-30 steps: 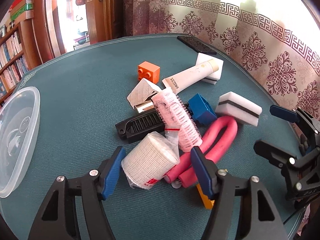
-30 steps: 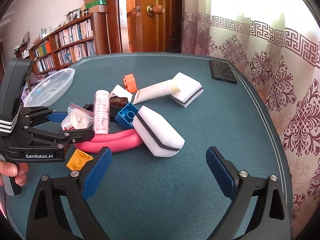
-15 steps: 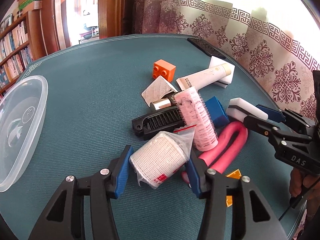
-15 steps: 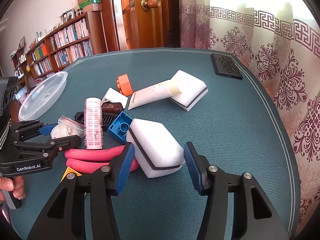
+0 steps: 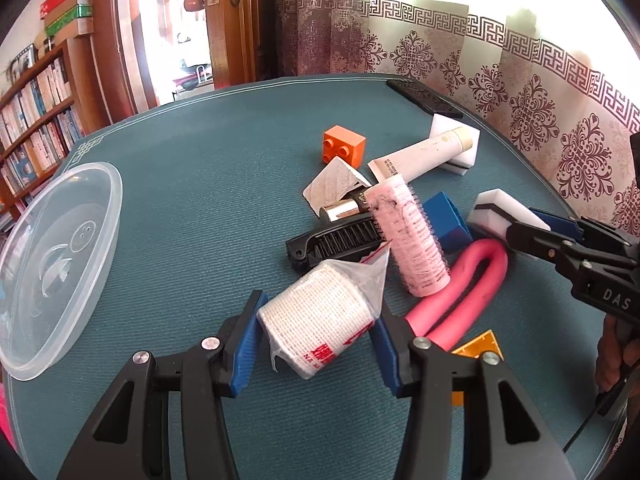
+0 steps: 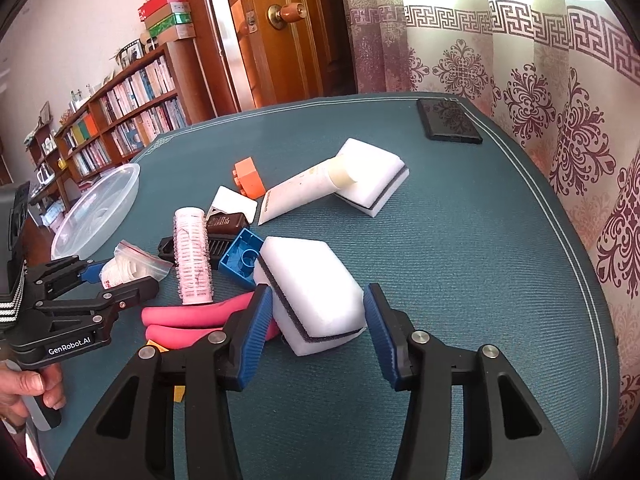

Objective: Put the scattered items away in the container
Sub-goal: 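Carry tape roll and sponge into the clear bowl and open both tools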

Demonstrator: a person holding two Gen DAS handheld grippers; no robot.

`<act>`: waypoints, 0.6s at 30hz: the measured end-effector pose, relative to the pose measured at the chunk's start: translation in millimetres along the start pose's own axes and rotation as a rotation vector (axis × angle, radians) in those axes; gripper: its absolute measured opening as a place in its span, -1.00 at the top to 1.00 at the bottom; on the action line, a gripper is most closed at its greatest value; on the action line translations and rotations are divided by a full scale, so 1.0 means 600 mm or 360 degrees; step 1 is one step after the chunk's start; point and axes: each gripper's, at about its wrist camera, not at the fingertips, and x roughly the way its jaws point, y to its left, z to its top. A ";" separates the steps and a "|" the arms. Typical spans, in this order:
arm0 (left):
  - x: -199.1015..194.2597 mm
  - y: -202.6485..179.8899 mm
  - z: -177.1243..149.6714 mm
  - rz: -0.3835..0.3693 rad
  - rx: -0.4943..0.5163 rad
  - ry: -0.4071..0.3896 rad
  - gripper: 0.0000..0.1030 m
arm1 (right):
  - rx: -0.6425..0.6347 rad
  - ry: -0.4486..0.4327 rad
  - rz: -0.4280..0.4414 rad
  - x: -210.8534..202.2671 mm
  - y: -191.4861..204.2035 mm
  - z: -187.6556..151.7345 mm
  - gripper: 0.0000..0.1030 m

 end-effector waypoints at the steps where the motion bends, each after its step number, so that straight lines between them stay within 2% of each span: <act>1: -0.005 0.004 0.001 0.0016 0.0003 -0.0012 -0.07 | 0.0026 0.0000 0.0015 -0.002 -0.003 0.000 0.02; 5: -0.027 0.020 0.008 0.0047 -0.0004 -0.0044 -0.07 | 0.0095 -0.0027 0.0054 -0.017 -0.012 0.002 0.02; 14: -0.071 0.052 0.015 0.0073 -0.0048 -0.0103 -0.07 | 0.0092 -0.0125 0.0066 -0.056 0.004 0.009 0.02; 18: -0.102 0.078 0.022 0.0131 -0.0060 -0.0165 -0.07 | 0.0091 -0.0175 0.0083 -0.073 0.017 0.017 0.02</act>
